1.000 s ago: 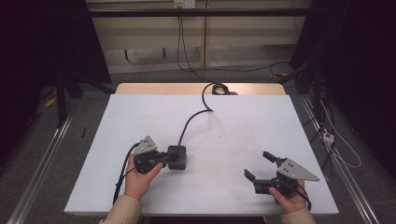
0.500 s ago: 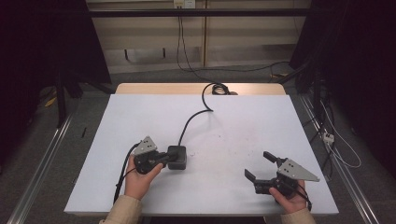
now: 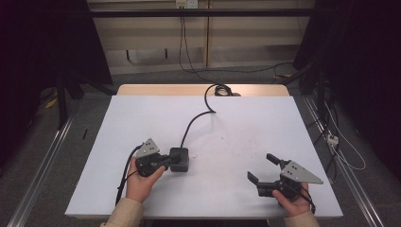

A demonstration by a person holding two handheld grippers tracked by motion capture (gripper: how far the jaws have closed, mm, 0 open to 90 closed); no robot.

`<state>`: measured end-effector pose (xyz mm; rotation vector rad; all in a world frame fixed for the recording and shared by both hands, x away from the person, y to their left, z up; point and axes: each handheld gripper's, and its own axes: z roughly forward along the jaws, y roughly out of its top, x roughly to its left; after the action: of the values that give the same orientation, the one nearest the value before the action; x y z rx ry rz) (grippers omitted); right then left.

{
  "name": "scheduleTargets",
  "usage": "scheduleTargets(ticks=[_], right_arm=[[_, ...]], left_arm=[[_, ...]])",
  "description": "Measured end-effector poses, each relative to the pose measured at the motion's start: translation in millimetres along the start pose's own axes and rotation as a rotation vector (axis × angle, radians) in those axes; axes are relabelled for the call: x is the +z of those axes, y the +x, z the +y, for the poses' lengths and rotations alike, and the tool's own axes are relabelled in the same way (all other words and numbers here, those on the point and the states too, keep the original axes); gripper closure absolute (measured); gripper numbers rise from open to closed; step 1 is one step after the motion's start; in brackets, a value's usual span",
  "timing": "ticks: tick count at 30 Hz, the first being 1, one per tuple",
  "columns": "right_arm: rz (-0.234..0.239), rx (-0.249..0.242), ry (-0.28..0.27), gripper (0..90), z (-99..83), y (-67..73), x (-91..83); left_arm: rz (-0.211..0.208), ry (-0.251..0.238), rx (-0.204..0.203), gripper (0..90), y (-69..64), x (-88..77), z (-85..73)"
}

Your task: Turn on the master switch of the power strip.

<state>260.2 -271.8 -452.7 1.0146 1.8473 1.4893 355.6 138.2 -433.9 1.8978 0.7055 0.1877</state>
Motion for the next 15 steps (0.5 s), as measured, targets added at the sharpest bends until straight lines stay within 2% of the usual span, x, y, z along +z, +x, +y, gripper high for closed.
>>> scheduleTargets(ticks=[4, 15], right_arm=[[-0.001, 0.001, 0.003, 3.9, 0.0, -0.3, 0.0], [0.000, 0.001, 0.003, 4.1, 0.0, -0.5, 0.1]], left_arm=[[0.005, 0.003, 0.004, 90.0, -0.4, 0.4, -0.3], [-0.004, -0.004, -0.017, 90.0, 1.2, 0.2, -1.0]])
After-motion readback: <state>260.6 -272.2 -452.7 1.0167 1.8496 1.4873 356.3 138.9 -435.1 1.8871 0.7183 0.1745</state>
